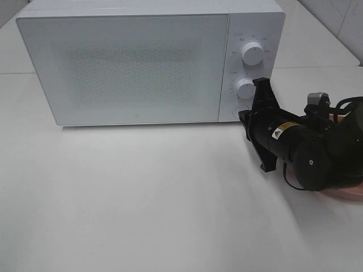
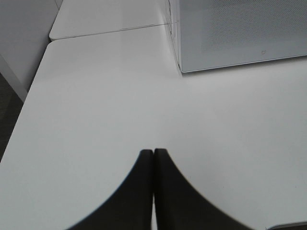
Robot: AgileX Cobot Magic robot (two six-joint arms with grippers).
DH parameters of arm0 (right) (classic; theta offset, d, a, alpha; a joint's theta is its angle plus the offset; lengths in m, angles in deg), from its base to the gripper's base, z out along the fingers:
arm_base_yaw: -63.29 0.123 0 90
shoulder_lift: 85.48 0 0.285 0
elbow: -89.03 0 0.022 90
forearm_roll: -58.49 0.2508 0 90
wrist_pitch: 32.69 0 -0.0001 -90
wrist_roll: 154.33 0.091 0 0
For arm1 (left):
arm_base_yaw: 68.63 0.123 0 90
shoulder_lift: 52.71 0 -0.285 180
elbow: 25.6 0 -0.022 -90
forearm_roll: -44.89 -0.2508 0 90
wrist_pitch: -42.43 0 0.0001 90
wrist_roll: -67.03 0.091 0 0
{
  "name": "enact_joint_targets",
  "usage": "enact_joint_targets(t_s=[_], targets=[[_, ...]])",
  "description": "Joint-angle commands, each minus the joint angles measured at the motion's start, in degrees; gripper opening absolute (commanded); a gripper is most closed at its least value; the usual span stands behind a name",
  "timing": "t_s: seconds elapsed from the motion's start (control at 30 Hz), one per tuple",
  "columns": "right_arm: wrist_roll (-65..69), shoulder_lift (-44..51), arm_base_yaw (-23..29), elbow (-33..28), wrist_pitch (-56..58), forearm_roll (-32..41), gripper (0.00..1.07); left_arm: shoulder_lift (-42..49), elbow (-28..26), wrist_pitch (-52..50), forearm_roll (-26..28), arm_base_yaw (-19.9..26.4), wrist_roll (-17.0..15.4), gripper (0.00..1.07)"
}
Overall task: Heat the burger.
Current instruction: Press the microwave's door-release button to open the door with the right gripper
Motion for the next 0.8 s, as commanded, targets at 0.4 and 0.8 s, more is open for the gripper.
enact_joint_targets(t_s=[0.4,0.8], targets=[[0.92,-4.93,0.06,3.38,-4.13,5.73,0.02,1.15,0.17,-0.06,0.29,-0.06,-0.06,0.00],[-2.46,-5.61,0.00,6.76,-2.98,6.88,0.00,1.15,0.17,-0.06,0.29,-0.06,-0.06,0.00]])
